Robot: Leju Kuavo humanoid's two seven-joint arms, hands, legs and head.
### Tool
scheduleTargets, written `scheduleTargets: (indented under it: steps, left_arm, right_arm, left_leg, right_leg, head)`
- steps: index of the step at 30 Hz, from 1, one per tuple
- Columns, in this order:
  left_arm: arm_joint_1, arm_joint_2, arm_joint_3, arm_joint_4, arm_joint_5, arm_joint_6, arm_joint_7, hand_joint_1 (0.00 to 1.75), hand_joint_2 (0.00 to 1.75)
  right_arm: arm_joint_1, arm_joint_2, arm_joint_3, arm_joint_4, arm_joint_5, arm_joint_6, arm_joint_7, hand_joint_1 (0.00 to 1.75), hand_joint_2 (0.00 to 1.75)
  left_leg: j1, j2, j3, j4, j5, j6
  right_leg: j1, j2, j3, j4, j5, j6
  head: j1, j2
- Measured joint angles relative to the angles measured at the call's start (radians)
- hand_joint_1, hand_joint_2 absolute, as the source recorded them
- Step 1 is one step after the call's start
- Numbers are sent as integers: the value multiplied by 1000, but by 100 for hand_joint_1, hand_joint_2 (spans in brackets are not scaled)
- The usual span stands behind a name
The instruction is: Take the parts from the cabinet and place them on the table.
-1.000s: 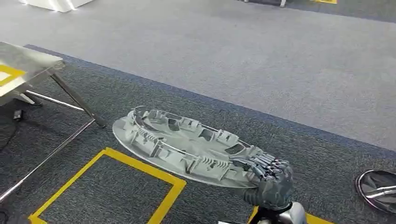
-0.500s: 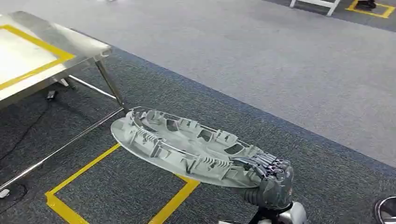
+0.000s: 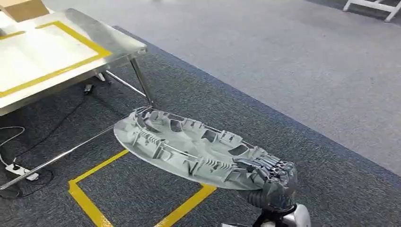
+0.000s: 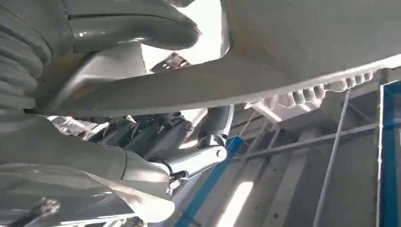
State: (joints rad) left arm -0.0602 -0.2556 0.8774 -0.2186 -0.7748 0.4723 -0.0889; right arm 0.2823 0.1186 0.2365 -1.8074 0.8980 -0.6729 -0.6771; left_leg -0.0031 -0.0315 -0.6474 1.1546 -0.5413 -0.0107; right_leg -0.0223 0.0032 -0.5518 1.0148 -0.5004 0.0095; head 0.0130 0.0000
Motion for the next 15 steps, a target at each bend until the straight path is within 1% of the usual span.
scheduleTargets:
  steps: [1,2,3,4,5,6,7,8,9,10,12,13,14,15]
  left_arm:
    - [-1,1,0,0,0,0,0,0,175]
    - [0,1,0,0,0,0,0,0,175]
    - [1,1,0,0,0,0,0,0,175]
    - [2,2,0,0,0,0,0,0,175]
    - [3,3,0,0,0,0,0,0,175]
    - [3,3,0,0,0,0,0,0,175]
    - [2,3,0,0,0,0,0,0,175]
    - [1,2,0,0,0,0,0,0,175]
    - [-2,2,0,0,0,0,0,0,175]
    - [0,2,0,0,0,0,0,0,175]
    - [3,3,0,0,0,0,0,0,175]
    - [3,2,0,0,0,0,0,0,175]
    - [2,2,0,0,0,0,0,0,175]
    - [-1,2,0,0,0,0,0,0,175]
  right_arm:
    - [1,0,0,0,-1,0,0,175,175]
    - [0,0,-1,0,0,0,0,175,175]
    - [1,0,-1,0,0,0,0,175,175]
    - [1,0,-1,0,0,0,0,175,175]
    - [1,0,-2,0,0,0,0,175,175]
    - [1,0,-1,0,0,0,0,175,175]
    - [0,1,-1,0,0,0,0,175,175]
    - [1,1,-1,0,0,0,0,175,175]
    - [0,1,-2,0,-1,0,0,175,175]
    - [0,2,-2,0,0,0,0,175,175]
    - [-1,2,-3,0,0,0,0,175,175]
    - [-2,2,-3,0,0,0,0,175,175]
    - [-2,2,-3,0,1,0,0,175,175]
    - [-2,2,-3,0,0,0,-1,175,175]
  left_leg:
    - [3,12,-38,79,-36,-4]
    - [6,17,-74,155,-62,-8]
    - [8,18,-88,181,-60,-11]
    - [10,19,-77,160,-35,-12]
    - [10,22,-49,102,5,-11]
    - [10,32,-4,12,53,-7]
    - [7,61,40,-76,93,-1]
    - [-7,116,59,-107,74,7]
    - [-11,115,56,-120,76,17]
    - [-11,107,51,-118,76,20]
    - [-11,85,49,-119,75,32]
    - [-1,72,56,-129,81,41]
    - [0,63,57,-129,80,47]
    - [1,51,56,-129,81,54]
  right_leg:
    - [1,-13,1,0,-2,-2]
    - [2,-28,2,0,-4,-3]
    - [2,-38,3,0,-6,-3]
    - [2,-50,6,0,-8,-2]
    - [2,-60,10,0,-11,-1]
    - [2,-70,17,0,-15,1]
    - [2,-79,24,0,-20,4]
    - [8,-87,23,0,-23,9]
    - [13,-94,24,4,-27,15]
    - [14,-105,25,3,-27,19]
    - [14,-127,34,-2,-32,30]
    - [8,-114,25,3,-44,39]
    - [7,-59,20,31,-64,41]
    - [7,-26,-13,103,-102,41]
  head:
    - [0,0]
    - [0,0]
    - [0,0]
    - [0,0]
    - [0,0]
    - [0,0]
    - [0,0]
    - [0,0]
    - [-2,0]
    - [5,0]
    - [4,0]
    - [5,0]
    - [9,0]
    - [13,0]
